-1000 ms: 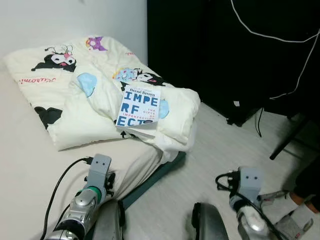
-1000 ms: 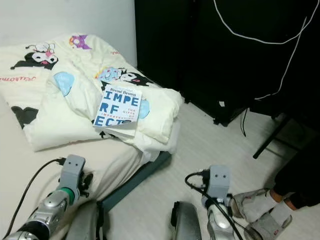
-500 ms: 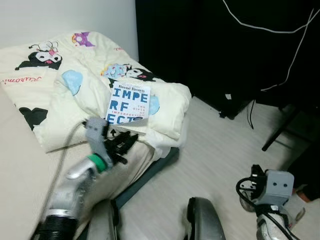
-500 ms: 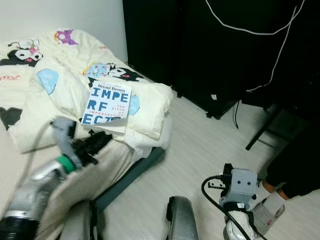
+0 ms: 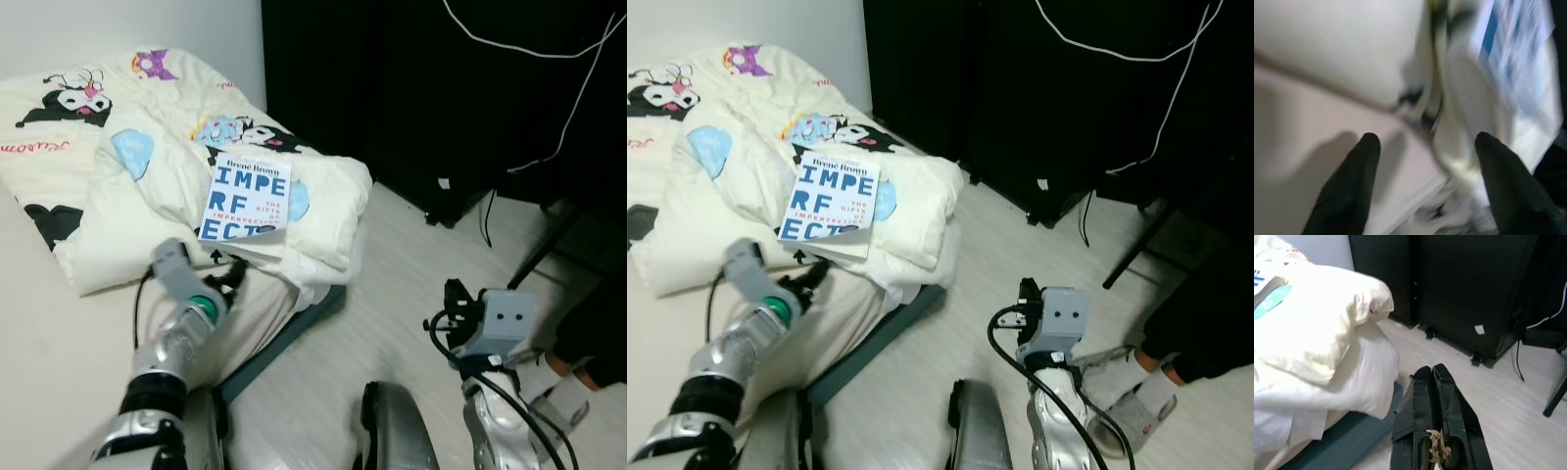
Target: Clean up the room
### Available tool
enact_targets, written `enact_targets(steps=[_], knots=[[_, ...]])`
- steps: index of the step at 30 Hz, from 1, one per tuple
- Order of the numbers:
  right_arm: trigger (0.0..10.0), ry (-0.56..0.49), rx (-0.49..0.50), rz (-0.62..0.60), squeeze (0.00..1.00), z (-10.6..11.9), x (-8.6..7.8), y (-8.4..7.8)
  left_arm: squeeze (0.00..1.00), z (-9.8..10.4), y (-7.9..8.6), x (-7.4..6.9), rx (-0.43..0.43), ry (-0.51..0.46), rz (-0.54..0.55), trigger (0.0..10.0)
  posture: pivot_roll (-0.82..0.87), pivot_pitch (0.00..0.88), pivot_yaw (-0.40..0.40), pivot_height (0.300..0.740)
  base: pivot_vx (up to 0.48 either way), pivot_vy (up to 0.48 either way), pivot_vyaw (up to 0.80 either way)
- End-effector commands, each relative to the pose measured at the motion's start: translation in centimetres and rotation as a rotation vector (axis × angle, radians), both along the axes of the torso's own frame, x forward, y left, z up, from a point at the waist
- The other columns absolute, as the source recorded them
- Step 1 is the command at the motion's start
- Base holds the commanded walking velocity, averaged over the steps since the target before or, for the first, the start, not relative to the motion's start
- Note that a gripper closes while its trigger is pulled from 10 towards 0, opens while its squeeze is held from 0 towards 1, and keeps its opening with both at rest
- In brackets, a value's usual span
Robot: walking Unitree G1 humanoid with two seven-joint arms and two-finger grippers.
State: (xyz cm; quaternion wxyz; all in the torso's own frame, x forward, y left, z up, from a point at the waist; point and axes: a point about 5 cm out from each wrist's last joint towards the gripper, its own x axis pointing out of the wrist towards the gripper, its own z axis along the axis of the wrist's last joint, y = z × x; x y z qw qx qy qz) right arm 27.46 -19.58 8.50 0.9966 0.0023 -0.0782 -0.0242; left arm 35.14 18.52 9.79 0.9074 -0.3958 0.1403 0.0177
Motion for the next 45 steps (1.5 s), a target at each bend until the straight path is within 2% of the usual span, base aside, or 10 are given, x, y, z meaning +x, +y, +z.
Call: enact_targets(steps=[1,5,15,16,17,28,32,38,41,45], knots=[[10.0,0.034,0.017,0.0,0.0,-0.7,-0.4,0.0,1.0,-0.1,0.5,-0.2,-0.044,-0.008,0.008,10.0,-0.03,0.139,0.006,0.571,0.0,0.0,0.0],[10.0,0.051,0.028,0.012,0.0,-0.7,-0.3,0.2,1.0,0.6,0.1,0.3,-0.151,-0.068,-0.032,10.0,-0.03,0.142,-0.002,0.571,0.0,0.0,0.0],[10.0,0.056,0.021,0.023,0.0,-0.3,-0.2,0.2,1.0,0.7,-2.8,0.5,-0.2,-0.087,-0.079,10.0,-0.05,0.15,-0.018,0.571,0.0,0.0,0.0],[10.0,0.058,0.02,0.028,0.0,-0.3,-0.2,0.2,0.75,0.9,-3.2,0.7,-0.235,-0.096,-0.073,10.0,-0.05,0.15,-0.018,0.571,0.0,0.0,0.0],[10.0,0.059,0.019,0.029,0.0,-0.3,-0.2,0.2,0.0,1.1,-3.3,0.8,-0.255,-0.108,-0.069,10.0,-0.05,0.152,-0.02,0.571,0.0,0.0,0.0],[10.0,0.065,0.02,0.05,0.0,-0.1,0.1,0.7,0.0,2.6,-4.6,2.5,-0.314,-0.17,-0.064,10.0,-0.07,0.152,-0.031,0.571,0.0,0.0,0.0],[10.0,0.065,0.019,0.052,0.0,0.0,0.0,0.6,0.0,3.0,-4.2,2.8,-0.311,-0.181,-0.049,10.0,-0.07,0.152,-0.031,0.571,0.0,0.0,0.0],[10.0,0.075,0.021,0.041,0.0,-0.3,-0.4,0.3,0.0,2.6,-1.0,2.1,-0.268,-0.191,-0.012,10.0,-0.06,0.158,-0.02,0.571,0.0,0.0,0.0],[10.0,0.079,0.023,0.044,0.0,-0.4,-0.3,0.4,0.0,1.9,1.8,1.2,-0.252,-0.193,0.051,10.0,-0.05,0.157,-0.03,0.571,0.0,0.0,0.0],[10.0,0.083,0.023,0.065,0.0,-0.3,0.0,0.8,0.0,1.8,3.3,0.6,-0.238,-0.202,0.087,10.0,-0.05,0.154,-0.038,0.571,0.0,0.0,0.0]])
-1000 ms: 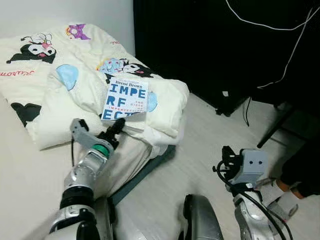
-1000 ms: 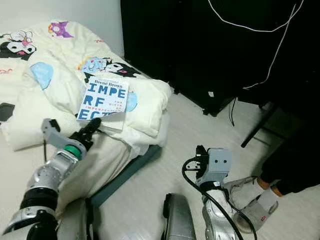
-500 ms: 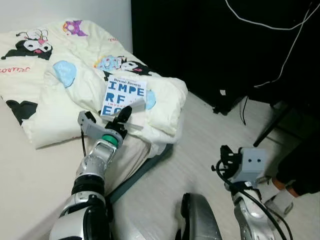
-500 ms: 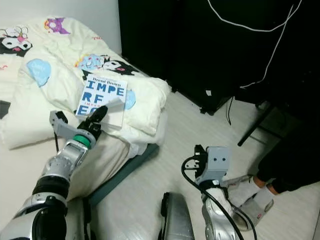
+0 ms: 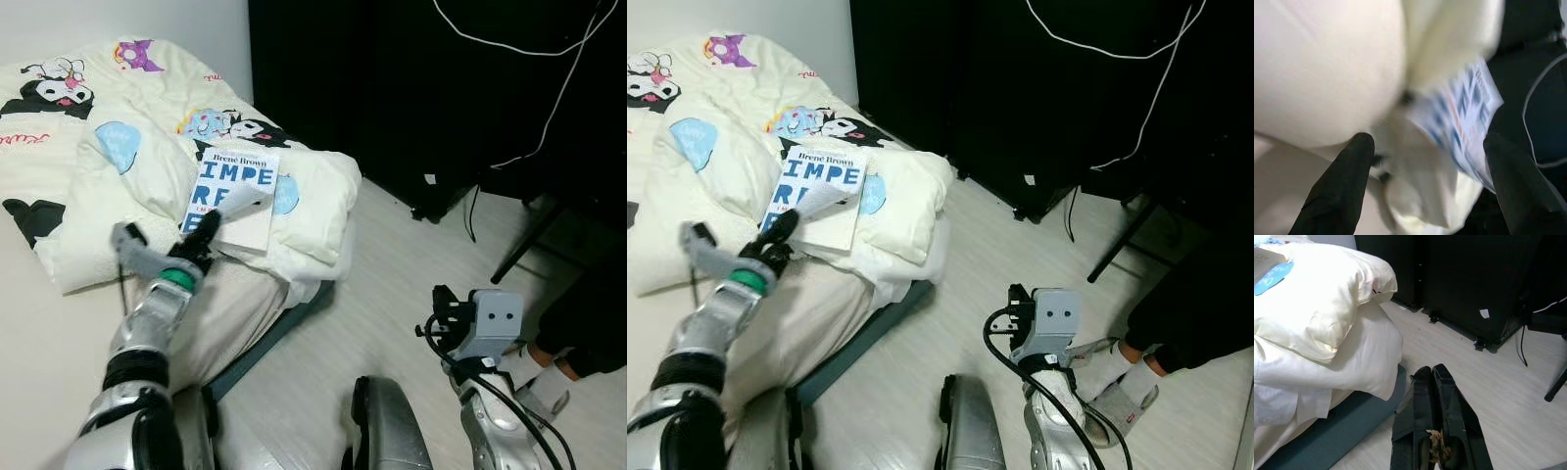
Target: Clean up the room
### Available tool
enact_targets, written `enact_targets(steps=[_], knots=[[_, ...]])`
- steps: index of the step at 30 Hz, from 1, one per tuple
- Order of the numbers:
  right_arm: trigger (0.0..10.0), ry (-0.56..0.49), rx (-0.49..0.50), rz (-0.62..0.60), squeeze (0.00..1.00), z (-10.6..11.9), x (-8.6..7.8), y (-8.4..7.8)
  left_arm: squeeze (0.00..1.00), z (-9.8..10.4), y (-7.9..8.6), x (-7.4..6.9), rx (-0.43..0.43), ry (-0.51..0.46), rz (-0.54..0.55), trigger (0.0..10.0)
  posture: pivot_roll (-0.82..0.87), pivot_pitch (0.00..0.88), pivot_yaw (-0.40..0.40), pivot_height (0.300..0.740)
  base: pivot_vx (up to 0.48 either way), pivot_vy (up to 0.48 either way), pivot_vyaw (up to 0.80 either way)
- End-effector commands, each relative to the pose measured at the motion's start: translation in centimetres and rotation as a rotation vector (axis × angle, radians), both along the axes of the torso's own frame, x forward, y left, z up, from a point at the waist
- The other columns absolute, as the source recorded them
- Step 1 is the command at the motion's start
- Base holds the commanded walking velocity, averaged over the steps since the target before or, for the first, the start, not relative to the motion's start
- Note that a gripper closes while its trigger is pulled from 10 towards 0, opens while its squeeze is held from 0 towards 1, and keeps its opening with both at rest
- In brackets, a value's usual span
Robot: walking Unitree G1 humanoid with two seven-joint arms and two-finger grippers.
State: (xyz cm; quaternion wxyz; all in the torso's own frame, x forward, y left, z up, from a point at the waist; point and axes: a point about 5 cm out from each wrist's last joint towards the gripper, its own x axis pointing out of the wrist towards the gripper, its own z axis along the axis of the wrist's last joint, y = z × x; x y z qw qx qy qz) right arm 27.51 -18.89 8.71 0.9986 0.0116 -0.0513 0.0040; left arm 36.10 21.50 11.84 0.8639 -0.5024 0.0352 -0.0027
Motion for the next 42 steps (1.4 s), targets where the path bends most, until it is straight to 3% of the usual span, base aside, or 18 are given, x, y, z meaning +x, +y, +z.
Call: enact_targets(steps=[1,5,8,14,17,19,20,22,23,25,31,32,33,35,37,38,42], knots=[[10.0,0.03,0.007,0.007,0.0,-0.5,-0.1,0.2,0.0,-0.3,0.3,-0.3,-0.008,-0.002,0.009,10.0,-0.05,0.154,-0.038,0.571,0.0,0.0,0.0],[10.0,0.028,0.003,0.012,0.0,-0.3,0.1,0.2,0.0,-0.3,0.1,-0.3,-0.021,-0.001,0.001,10.0,-0.05,0.153,-0.041,0.571,0.0,0.0,0.0],[10.0,0.027,0.0,0.011,0.0,-0.2,0.1,0.0,0.0,-0.1,-1.2,0.0,-0.045,-0.013,-0.042,10.0,-0.05,0.151,-0.041,0.571,0.0,0.0,0.0],[10.0,0.029,-0.001,0.003,0.0,-0.4,-0.1,-0.1,0.0,-0.6,-6.0,-0.3,-0.04,-0.011,-0.214,10.0,-0.06,0.152,-0.032,0.571,0.0,0.0,0.0],[10.0,0.03,0.002,0.001,0.0,-0.4,-0.1,0.0,0.0,-1.1,-8.1,-0.3,-0.061,0.01,-0.241,10.0,-0.06,0.151,-0.034,0.571,0.0,0.0,0.0],[10.0,0.031,0.003,0.002,0.0,-0.4,-0.1,0.1,0.0,-1.1,-8.8,-0.1,-0.08,0.015,-0.241,9.6,-0.06,0.151,-0.034,0.571,0.0,0.0,0.0],[10.0,0.032,0.003,0.004,0.0,-0.4,-0.1,0.1,0.0,-1.0,-9.6,0.2,-0.09,0.026,-0.234,8.8,-0.07,0.149,-0.039,0.571,0.0,0.0,0.0],[10.0,0.032,0.003,0.006,0.0,-0.4,0.0,0.2,0.0,-0.9,-10.2,0.5,-0.095,0.031,-0.233,8.9,-0.07,0.149,-0.039,0.571,0.0,0.0,0.0],[10.0,0.031,0.0,0.009,0.0,-0.4,0.0,0.2,0.0,-0.7,-10.8,0.8,-0.078,0.044,-0.231,10.0,-0.08,0.148,-0.04,0.571,0.0,0.0,0.0],[10.0,0.028,-0.004,0.01,0.0,-0.2,0.1,0.1,0.0,-0.3,-11.4,1.2,-0.046,0.053,-0.231,10.0,-0.09,0.143,-0.033,0.571,0.0,0.0,0.0],[10.0,0.026,-0.008,-0.014,0.0,-0.2,0.0,-0.6,0.0,0.4,-10.9,1.5,0.008,0.041,-0.23,10.0,-0.09,0.139,-0.02,0.571,0.0,0.0,0.0],[10.0,0.026,-0.006,-0.019,0.0,-0.3,-0.2,-0.6,0.0,0.5,-10.0,1.5,0.066,0.026,-0.229,10.0,-0.09,0.138,-0.016,0.571,0.0,0.0,0.0],[10.0,0.026,-0.006,-0.019,0.0,-0.3,-0.2,-0.6,0.0,0.5,-10.0,1.5,0.066,0.026,-0.229,10.0,-0.09,0.138,-0.016,0.571,0.0,0.0,0.0],[10.0,0.029,-0.004,-0.023,0.0,-0.4,-0.4,-0.6,0.0,0.7,-7.6,1.2,0.188,0.021,-0.214,10.0,-0.08,0.142,-0.012,0.571,0.0,0.0,0.0],[10.0,0.03,-0.003,-0.023,0.0,-0.5,-0.5,-0.5,0.0,0.9,-6.7,1.0,0.218,0.011,-0.205,10.0,-0.08,0.142,-0.012,0.571,0.0,0.0,0.0],[10.0,0.035,-0.001,-0.022,0.0,-0.7,-0.6,-0.5,1.0,0.9,-5.3,0.5,0.265,-0.002,-0.187,10.0,-0.06,0.145,-0.014,0.571,0.0,0.0,0.0],[10.0,0.046,0.003,-0.015,0.0,-1.0,-0.5,-0.3,1.0,0.8,-3.4,-0.3,0.295,-0.007,-0.156,10.0,-0.05,0.148,-0.017,0.571,0.0,0.0,0.0]])
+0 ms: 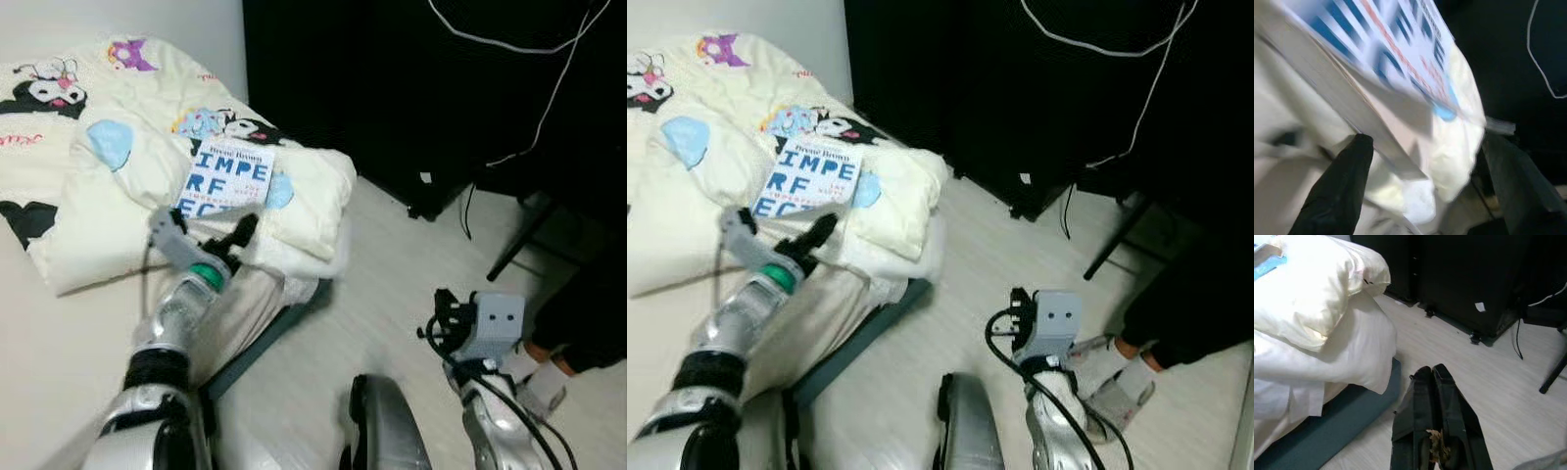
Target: Clean up the room
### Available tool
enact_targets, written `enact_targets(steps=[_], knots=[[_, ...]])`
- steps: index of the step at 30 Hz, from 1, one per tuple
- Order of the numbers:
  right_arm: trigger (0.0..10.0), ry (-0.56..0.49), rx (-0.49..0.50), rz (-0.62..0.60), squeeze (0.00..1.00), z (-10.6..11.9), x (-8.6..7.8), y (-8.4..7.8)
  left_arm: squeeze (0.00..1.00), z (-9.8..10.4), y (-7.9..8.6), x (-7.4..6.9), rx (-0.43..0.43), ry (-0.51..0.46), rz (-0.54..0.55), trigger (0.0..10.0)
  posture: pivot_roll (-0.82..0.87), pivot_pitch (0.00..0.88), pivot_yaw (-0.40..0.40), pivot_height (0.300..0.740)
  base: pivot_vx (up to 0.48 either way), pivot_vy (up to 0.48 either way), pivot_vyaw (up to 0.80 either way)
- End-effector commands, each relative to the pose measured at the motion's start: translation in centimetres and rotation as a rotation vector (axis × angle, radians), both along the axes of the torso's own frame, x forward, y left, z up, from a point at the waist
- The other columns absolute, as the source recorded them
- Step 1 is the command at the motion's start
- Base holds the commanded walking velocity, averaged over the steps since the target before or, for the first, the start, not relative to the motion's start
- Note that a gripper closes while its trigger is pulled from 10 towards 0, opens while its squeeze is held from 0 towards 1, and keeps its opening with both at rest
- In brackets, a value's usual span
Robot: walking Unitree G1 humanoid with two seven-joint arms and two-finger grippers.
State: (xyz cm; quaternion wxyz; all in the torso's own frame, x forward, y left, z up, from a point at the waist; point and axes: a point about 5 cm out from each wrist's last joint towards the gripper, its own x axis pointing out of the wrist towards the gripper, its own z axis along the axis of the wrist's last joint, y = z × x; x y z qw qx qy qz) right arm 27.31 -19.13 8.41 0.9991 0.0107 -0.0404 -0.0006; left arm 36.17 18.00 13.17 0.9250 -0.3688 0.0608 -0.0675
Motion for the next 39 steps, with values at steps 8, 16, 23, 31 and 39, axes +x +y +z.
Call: enact_targets(steps=[8,16,23,31,39], knots=[[10.0,0.022,0.004,0.019,0.0,-0.4,0.3,0.5,0.0,-1.7,-1.5,0.3,-0.092,0.083,0.024,10.0,-0.06,0.145,-0.03,0.571,0.0,0.0,0.0],[10.0,0.029,0.002,0.007,0.0,-0.5,-0.1,0.0,0.0,-0.6,-5.6,1.6,-0.252,0.092,-0.017,10.0,-0.09,0.156,-0.036,0.571,0.0,0.0,0.0],[10.0,0.027,0.004,0.005,0.0,-0.5,-0.1,0.0,0.0,0.1,-5.6,2.2,-0.229,0.078,0.031,10.0,-0.09,0.156,-0.036,0.571,0.0,0.0,0.0],[10.0,0.027,0.004,0.005,0.0,-0.5,-0.2,0.0,0.0,1.3,-3.8,3.2,-0.194,0.058,0.15,10.0,-0.09,0.162,-0.032,0.571,0.0,0.0,0.0],[10.0,0.03,0.001,0.009,0.0,-0.5,-0.2,0.1,0.0,6.0,-3.6,4.7,-0.298,-0.067,0.128,10.0,-0.09,0.168,-0.036,0.571,0.0,0.0,0.0]])
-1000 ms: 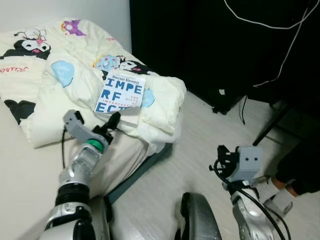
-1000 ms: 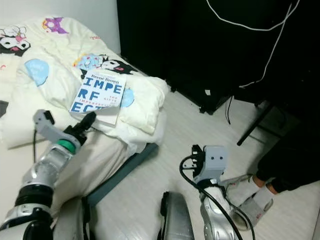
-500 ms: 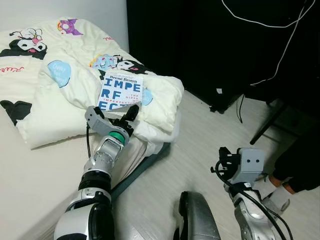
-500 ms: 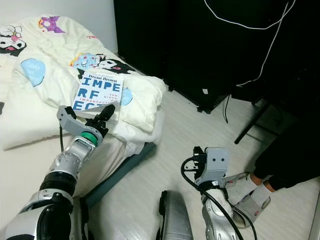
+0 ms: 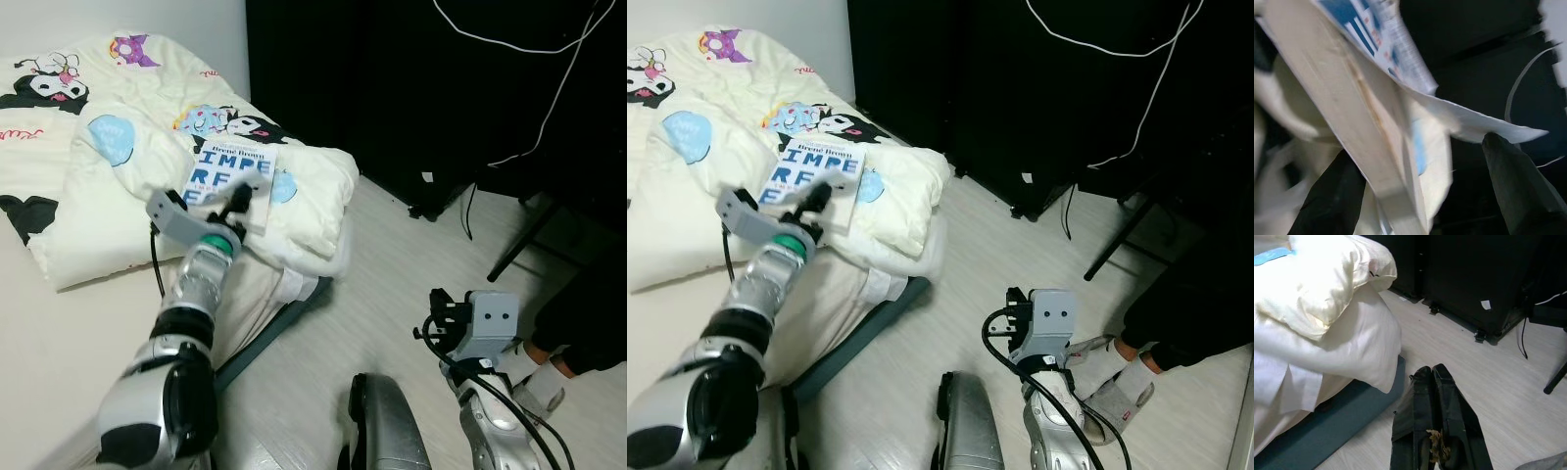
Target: Clean up the room
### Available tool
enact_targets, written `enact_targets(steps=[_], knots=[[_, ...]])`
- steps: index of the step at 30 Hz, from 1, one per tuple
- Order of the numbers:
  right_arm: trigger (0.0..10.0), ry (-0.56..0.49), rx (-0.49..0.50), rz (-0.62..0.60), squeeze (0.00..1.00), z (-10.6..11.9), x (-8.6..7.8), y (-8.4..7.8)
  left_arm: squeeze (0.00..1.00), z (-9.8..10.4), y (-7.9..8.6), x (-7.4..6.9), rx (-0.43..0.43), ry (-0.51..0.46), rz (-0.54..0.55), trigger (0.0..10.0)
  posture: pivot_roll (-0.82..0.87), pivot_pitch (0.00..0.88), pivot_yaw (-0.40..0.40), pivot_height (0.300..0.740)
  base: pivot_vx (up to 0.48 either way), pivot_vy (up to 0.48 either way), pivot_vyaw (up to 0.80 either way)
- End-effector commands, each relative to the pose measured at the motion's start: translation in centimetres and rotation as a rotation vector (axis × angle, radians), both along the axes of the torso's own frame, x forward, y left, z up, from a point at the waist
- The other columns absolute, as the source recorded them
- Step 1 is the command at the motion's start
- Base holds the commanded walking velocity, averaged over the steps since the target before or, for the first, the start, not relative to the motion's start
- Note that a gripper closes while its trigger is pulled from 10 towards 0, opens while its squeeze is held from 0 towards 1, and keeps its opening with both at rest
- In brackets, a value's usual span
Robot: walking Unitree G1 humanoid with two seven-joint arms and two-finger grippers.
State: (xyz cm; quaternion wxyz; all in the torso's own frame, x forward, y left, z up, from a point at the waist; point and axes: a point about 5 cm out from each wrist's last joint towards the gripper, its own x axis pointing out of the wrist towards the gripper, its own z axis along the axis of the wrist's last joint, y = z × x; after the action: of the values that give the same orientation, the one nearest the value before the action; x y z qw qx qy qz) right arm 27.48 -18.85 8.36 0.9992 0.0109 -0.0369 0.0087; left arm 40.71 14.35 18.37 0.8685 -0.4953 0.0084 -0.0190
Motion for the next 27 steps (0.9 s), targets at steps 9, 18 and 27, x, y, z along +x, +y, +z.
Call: enact_targets(steps=[9,18,27], knots=[[10.0,0.03,0.006,-0.017,0.0,-0.8,-0.7,-0.2,0.0,4.0,-0.8,0.2,0.143,-0.147,-0.061,10.0,-0.08,0.172,-0.029,0.571,0.0,0.0,0.0],[10.0,0.033,0.011,-0.021,0.0,-0.8,-0.8,-0.2,0.0,5.6,0.1,-0.6,0.623,-0.239,0.0,10.0,-0.08,0.172,-0.029,0.571,0.0,0.0,0.0],[10.0,0.031,0.018,-0.016,0.0,-0.7,-0.5,0.1,0.0,1.1,-3.4,-1.2,0.579,-0.082,-0.151,10.0,-0.07,0.174,-0.02,0.571,0.0,0.0,0.0]])
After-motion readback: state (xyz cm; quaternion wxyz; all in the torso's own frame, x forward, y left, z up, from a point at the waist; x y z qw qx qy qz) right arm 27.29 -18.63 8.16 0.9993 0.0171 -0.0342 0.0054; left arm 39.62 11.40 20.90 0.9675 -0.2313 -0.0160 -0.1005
